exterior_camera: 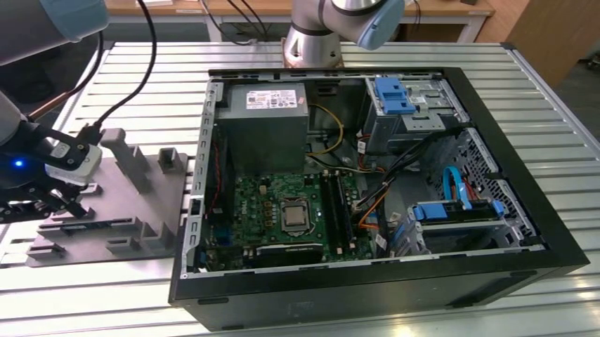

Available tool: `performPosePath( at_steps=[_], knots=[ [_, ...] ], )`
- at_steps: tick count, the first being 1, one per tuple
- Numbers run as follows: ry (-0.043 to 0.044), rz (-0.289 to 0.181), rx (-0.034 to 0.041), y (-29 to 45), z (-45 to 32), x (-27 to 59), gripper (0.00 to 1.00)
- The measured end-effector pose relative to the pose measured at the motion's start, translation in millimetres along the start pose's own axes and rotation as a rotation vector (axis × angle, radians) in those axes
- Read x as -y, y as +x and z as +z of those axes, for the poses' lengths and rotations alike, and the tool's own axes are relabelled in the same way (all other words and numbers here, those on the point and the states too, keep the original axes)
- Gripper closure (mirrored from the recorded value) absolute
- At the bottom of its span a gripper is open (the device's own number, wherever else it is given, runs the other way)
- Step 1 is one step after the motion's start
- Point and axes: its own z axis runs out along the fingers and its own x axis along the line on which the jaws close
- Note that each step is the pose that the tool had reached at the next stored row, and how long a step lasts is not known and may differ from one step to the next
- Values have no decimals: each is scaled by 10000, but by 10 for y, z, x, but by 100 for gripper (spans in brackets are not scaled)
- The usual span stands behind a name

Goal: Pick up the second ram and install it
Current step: 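Pick up the second ram and move it above second insertion slot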

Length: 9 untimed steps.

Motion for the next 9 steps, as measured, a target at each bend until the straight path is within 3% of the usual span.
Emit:
performPosePath(
  at_steps=[9],
  knots=[
    [-16,-628,-16,0,0,0,90]
  ],
)
